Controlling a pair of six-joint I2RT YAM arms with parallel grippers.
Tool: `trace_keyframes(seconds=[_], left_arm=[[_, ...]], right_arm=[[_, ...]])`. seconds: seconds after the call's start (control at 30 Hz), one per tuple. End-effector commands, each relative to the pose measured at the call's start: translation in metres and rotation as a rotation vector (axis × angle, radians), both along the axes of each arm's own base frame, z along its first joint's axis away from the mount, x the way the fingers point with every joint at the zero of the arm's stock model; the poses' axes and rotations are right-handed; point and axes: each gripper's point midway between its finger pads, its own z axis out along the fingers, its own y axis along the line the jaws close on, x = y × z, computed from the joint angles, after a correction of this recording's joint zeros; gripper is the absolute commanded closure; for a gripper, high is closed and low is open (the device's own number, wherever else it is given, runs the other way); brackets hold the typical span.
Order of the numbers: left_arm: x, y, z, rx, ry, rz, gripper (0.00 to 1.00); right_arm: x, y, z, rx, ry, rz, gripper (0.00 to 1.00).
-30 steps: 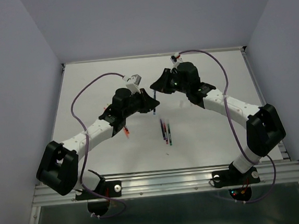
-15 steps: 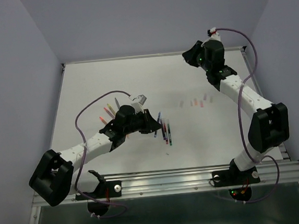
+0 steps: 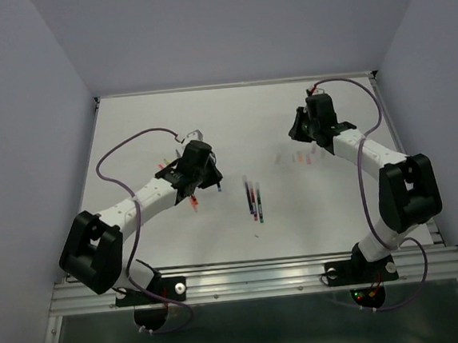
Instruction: Open the pen caps
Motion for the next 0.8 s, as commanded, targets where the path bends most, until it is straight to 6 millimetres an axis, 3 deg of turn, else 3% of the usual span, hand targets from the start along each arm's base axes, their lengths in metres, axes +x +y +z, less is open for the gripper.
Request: trace_keyframes(seconds=[0.0,0.13,0.27,0.37,0.6,0.77], left_arm=[[0.028,0.041,-0.014,0.155,0.053,0.203,1.00],[0.042,0.050,-0.024,0.206,0.089,0.240,1.00],[0.044,0.056,-0.039,0.261,0.132,0.267,1.00],[0.046,0.062,-0.048,0.289,0.154,0.291,1.00],[0.048,0.065,-0.060,0.314,0.183,0.291,1.00],[0.047,0.065,-0.067,0.324,0.205,0.286,0.84]], right_arm=[[-0.017,-0.009,-0.034,-0.111,0.096,0.032,0.93],[-0.024,-0.007,-0.060,-0.180,0.161,0.051,0.90],[-0.032,0.009,-0.085,-0.221,0.226,0.105,0.90],[-0.034,0.019,-0.095,-0.232,0.248,0.134,0.89],[-0.033,0.018,-0.107,-0.280,0.285,0.107,0.85],[-0.035,0.019,-0.113,-0.318,0.303,0.089,0.80]])
